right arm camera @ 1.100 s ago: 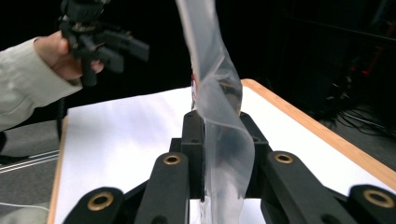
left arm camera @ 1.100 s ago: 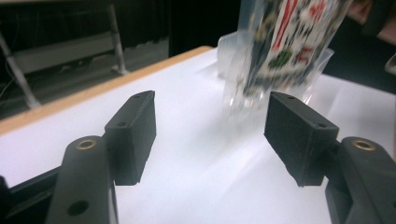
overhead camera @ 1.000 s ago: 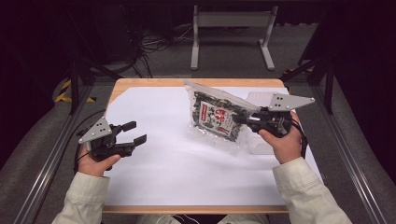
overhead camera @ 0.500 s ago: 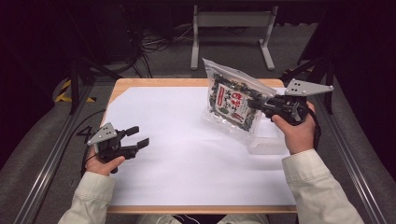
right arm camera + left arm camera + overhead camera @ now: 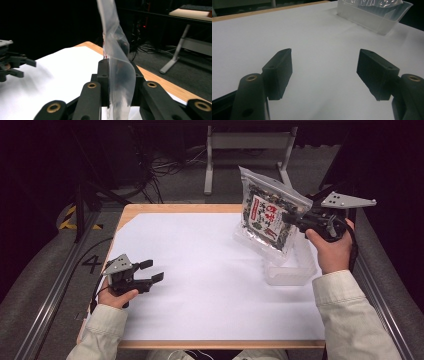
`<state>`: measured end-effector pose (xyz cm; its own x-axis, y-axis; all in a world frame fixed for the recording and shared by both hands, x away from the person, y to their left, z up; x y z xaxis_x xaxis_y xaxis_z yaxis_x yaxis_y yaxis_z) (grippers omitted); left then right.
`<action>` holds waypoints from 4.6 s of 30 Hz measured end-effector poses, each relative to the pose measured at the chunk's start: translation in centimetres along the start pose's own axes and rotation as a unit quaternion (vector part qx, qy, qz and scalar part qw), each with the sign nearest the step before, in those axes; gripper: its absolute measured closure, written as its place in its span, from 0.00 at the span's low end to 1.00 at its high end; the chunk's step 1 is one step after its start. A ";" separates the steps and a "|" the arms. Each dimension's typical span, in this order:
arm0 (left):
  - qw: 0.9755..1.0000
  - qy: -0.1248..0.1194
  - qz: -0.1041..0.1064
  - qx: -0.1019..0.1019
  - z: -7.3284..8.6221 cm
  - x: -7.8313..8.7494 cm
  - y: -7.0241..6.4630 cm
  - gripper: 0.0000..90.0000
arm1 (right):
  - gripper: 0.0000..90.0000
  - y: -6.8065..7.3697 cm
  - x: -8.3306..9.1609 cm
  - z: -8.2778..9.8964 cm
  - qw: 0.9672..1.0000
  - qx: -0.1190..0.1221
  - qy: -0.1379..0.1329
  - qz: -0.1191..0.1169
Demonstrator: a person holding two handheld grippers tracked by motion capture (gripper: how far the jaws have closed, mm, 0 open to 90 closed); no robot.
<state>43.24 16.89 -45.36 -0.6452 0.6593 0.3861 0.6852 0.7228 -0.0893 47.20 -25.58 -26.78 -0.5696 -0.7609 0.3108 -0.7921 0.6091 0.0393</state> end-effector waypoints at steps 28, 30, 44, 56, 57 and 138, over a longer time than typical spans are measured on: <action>0.999 0.019 0.015 0.031 0.7 -0.5 -0.4 0.33 | 0.86 -3.8 3.4 1.4 0.996 -0.028 -0.004 0.081; 0.999 0.020 0.011 0.027 0.7 -0.4 -0.2 0.33 | 0.86 -3.9 3.7 1.6 0.996 -0.029 -0.006 0.083; 0.999 0.022 0.012 0.029 0.7 -0.4 -0.3 0.33 | 0.86 -4.8 4.3 3.6 0.995 -0.052 -0.007 0.091; 0.999 0.022 0.011 0.028 0.7 -0.4 -0.3 0.33 | 0.86 -5.2 4.5 5.2 0.993 -0.061 0.005 0.100; 0.999 0.023 0.011 0.028 0.7 -0.4 -0.3 0.33 | 0.86 -5.2 4.4 5.4 0.993 -0.062 0.006 0.101; 0.999 0.028 0.010 0.029 0.9 -0.5 -0.3 0.33 | 0.66 -6.1 4.1 11.1 0.989 -0.106 -0.003 0.101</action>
<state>43.11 16.55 -46.35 -0.6107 0.6616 0.4351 0.6758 0.7219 -0.1491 47.26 -34.94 -36.31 -0.7131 -0.6197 0.3279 -0.5983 0.7816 0.1761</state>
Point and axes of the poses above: each handheld gripper's, and its own axes: x roughly backward along the jaws, z roughly out of its underside, y roughly to its left, the point moved 8 cm from there along -x, roughly forward along the jaws, and after that the axes turned 9 degrees about -z, right-handed, at the moved point
